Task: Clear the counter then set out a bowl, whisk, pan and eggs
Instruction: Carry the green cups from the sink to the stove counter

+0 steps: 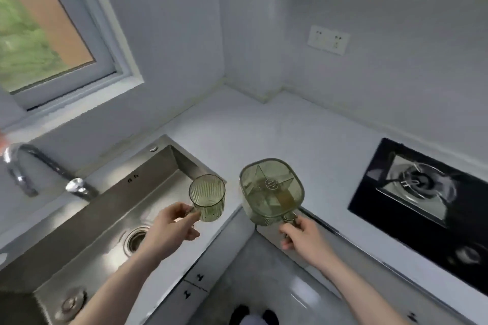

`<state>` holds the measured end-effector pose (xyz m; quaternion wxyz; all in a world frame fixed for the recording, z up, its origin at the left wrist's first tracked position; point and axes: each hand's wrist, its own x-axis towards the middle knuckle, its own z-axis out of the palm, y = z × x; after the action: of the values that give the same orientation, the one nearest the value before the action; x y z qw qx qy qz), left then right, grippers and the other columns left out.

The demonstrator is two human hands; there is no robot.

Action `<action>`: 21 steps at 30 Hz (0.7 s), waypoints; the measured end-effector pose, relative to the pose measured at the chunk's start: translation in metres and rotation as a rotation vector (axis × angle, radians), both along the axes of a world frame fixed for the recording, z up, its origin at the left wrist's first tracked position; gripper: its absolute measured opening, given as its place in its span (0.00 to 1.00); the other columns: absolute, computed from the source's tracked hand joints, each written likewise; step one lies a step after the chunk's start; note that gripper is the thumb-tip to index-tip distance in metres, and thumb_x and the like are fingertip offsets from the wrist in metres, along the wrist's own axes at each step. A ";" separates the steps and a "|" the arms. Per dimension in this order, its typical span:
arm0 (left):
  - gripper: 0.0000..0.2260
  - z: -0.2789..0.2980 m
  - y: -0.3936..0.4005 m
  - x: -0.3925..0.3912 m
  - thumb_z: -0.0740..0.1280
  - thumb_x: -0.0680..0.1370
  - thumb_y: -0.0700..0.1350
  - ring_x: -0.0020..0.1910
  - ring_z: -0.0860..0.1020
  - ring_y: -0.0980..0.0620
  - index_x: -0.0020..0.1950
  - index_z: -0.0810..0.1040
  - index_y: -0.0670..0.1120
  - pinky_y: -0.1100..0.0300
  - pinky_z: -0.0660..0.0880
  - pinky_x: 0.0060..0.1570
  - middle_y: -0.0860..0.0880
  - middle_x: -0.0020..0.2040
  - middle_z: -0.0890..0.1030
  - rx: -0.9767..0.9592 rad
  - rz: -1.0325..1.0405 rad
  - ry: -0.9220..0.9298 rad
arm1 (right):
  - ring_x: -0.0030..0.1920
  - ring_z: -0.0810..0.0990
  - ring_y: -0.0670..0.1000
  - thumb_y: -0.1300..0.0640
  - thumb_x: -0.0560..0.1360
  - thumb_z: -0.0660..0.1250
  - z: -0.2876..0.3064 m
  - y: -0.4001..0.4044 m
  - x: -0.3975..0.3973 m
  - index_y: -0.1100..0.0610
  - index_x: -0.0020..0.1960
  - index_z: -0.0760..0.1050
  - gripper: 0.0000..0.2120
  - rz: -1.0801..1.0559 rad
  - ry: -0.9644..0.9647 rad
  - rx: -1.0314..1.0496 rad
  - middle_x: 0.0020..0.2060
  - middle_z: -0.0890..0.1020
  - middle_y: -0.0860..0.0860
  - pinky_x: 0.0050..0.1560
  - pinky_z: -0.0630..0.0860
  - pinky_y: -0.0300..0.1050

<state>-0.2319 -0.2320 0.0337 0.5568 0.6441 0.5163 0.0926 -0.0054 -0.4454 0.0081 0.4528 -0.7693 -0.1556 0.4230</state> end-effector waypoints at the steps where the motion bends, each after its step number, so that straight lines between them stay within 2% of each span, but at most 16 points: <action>1: 0.07 0.002 0.000 0.022 0.72 0.78 0.45 0.38 0.86 0.43 0.49 0.80 0.41 0.42 0.82 0.53 0.45 0.39 0.85 -0.003 -0.072 -0.009 | 0.36 0.85 0.51 0.52 0.72 0.71 0.002 -0.016 0.004 0.60 0.45 0.78 0.11 -0.069 0.004 0.007 0.32 0.83 0.50 0.52 0.84 0.60; 3: 0.08 0.004 -0.002 0.057 0.72 0.78 0.46 0.39 0.86 0.44 0.50 0.81 0.41 0.45 0.83 0.52 0.45 0.38 0.85 -0.001 -0.223 -0.007 | 0.34 0.83 0.49 0.52 0.73 0.71 0.005 -0.043 0.010 0.60 0.44 0.78 0.11 -0.192 0.009 0.018 0.31 0.82 0.49 0.52 0.83 0.59; 5: 0.10 0.007 -0.005 0.089 0.73 0.77 0.50 0.39 0.86 0.44 0.49 0.82 0.43 0.45 0.82 0.53 0.44 0.38 0.85 -0.011 -0.345 -0.009 | 0.34 0.83 0.48 0.57 0.77 0.70 0.005 -0.069 0.011 0.62 0.46 0.79 0.08 -0.309 -0.005 0.002 0.32 0.82 0.52 0.51 0.83 0.58; 7: 0.12 0.012 -0.016 0.123 0.73 0.76 0.52 0.38 0.86 0.44 0.48 0.83 0.43 0.44 0.82 0.52 0.42 0.42 0.85 -0.030 -0.458 -0.032 | 0.35 0.83 0.49 0.59 0.77 0.70 0.005 -0.097 0.012 0.66 0.48 0.79 0.08 -0.444 -0.025 -0.008 0.37 0.83 0.59 0.50 0.84 0.58; 9: 0.12 0.014 -0.029 0.152 0.74 0.76 0.50 0.37 0.86 0.44 0.48 0.82 0.42 0.48 0.82 0.47 0.39 0.47 0.84 -0.060 -0.525 -0.072 | 0.36 0.83 0.51 0.60 0.77 0.70 0.008 -0.120 0.010 0.66 0.49 0.79 0.09 -0.562 -0.023 0.008 0.40 0.83 0.62 0.50 0.84 0.57; 11: 0.12 0.017 -0.047 0.176 0.74 0.76 0.49 0.37 0.85 0.42 0.48 0.82 0.41 0.49 0.82 0.45 0.36 0.47 0.83 -0.089 -0.588 -0.094 | 0.38 0.84 0.53 0.58 0.78 0.70 0.010 -0.144 0.005 0.65 0.49 0.79 0.09 -0.679 -0.020 0.016 0.46 0.85 0.63 0.50 0.85 0.54; 15: 0.14 0.022 -0.094 0.215 0.74 0.77 0.50 0.38 0.85 0.44 0.50 0.82 0.39 0.51 0.81 0.43 0.40 0.45 0.84 -0.119 -0.737 -0.103 | 0.40 0.86 0.54 0.56 0.77 0.71 0.013 -0.194 -0.008 0.62 0.49 0.81 0.09 -0.849 -0.025 0.019 0.47 0.86 0.60 0.54 0.84 0.57; 18: 0.11 0.028 -0.135 0.241 0.70 0.81 0.47 0.38 0.86 0.44 0.50 0.82 0.38 0.53 0.81 0.42 0.40 0.46 0.85 -0.116 -0.841 -0.108 | 0.39 0.86 0.54 0.56 0.76 0.71 0.012 -0.232 -0.012 0.63 0.49 0.81 0.09 -0.972 -0.024 0.032 0.48 0.85 0.63 0.54 0.84 0.59; 21: 0.09 0.032 -0.175 0.266 0.69 0.81 0.45 0.39 0.86 0.44 0.49 0.82 0.38 0.52 0.82 0.45 0.42 0.44 0.84 -0.116 -0.933 -0.106 | 0.38 0.86 0.54 0.55 0.75 0.72 0.015 -0.269 -0.011 0.65 0.50 0.80 0.13 -1.056 -0.018 0.066 0.48 0.84 0.65 0.54 0.84 0.58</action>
<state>0.0340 -0.4065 0.0660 0.5995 0.7695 0.1472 -0.1637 -0.0161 -0.7139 0.0235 0.6269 -0.7318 0.2361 0.1256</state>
